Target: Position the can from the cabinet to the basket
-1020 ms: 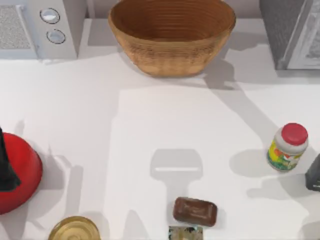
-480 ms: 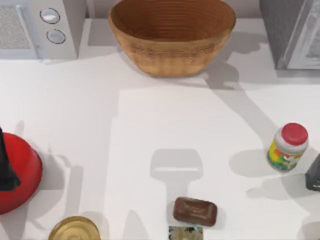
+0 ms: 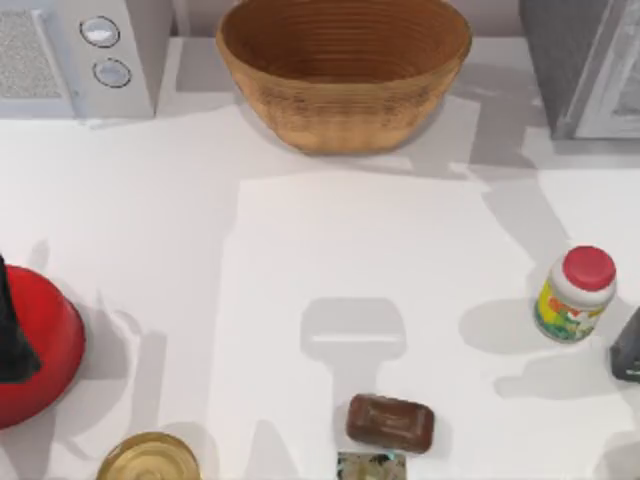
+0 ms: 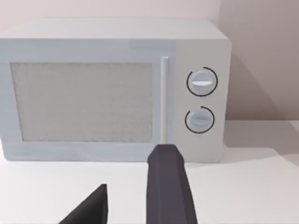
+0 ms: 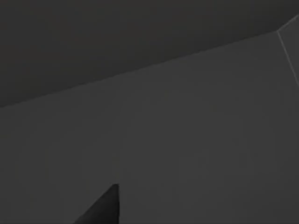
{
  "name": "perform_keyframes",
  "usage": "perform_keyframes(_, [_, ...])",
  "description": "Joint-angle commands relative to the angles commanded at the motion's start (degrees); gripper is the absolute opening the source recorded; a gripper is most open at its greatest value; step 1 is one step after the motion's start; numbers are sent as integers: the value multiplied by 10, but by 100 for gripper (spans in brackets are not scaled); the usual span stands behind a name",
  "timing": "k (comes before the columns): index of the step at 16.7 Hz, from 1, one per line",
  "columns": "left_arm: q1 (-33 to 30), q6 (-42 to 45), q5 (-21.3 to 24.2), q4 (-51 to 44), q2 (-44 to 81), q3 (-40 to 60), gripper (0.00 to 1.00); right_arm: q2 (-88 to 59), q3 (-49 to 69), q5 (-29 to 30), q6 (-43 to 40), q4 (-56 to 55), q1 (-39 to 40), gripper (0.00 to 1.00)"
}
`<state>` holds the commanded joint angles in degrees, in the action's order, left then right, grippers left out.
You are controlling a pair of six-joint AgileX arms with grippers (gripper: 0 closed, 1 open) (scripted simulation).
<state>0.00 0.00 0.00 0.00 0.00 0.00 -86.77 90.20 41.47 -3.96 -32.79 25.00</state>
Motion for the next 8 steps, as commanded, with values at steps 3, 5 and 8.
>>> perform_keyframes(3, [0, 0, 0, 0, 0, 0, 100, 140, -149, -67, 6, 54, -40, 100])
perform_keyframes(5, [0, 0, 0, 0, 0, 0, 100, 252, -267, -117, 11, 94, -70, 100])
perform_keyframes(8, [0, 0, 0, 0, 0, 0, 100, 434, -459, -196, 18, 156, -118, 100])
